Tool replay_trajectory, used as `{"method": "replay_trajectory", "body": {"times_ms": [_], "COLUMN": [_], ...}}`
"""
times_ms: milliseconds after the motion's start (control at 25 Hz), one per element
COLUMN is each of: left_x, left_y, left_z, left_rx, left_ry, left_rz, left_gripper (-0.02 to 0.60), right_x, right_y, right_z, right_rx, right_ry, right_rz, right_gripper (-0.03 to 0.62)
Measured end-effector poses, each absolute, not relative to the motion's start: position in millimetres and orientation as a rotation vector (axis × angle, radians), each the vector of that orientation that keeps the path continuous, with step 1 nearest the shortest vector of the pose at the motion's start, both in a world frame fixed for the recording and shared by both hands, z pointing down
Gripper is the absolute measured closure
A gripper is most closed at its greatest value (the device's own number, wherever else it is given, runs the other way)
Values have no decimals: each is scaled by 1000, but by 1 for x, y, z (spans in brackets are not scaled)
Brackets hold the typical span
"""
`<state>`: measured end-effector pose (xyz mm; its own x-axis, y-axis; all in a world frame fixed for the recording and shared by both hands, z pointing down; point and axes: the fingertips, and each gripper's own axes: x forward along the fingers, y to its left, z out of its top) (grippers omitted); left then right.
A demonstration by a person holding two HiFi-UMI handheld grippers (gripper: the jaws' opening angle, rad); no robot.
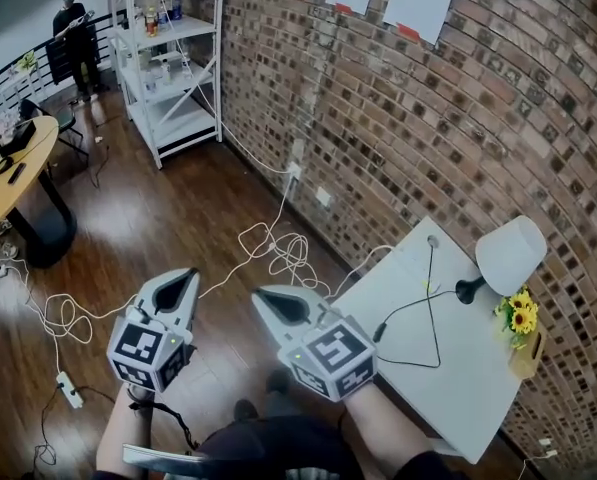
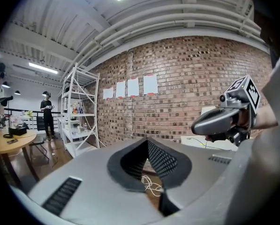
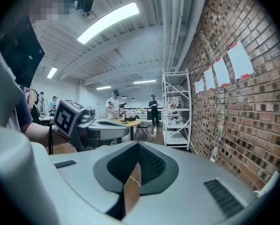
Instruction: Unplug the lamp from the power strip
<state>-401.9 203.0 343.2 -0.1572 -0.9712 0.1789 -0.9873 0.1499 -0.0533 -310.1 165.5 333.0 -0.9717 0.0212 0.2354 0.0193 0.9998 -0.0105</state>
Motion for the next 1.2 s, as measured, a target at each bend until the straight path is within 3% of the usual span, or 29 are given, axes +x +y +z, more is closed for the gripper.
{"method": "replay_trajectory", "body": {"times_ms": [1200], "left_x": [-462], "left_y": [111], "left_z": [336], "left_rx": [1704], "left_ry": [-2451], "left_rz": [406], "left_gripper": [566], "right_x": [-394], "right_y": [58], "right_z": [346], "right_rx": [-348], "right_ry": [-2941], "right_rz": [164], "right_gripper": [599]}}
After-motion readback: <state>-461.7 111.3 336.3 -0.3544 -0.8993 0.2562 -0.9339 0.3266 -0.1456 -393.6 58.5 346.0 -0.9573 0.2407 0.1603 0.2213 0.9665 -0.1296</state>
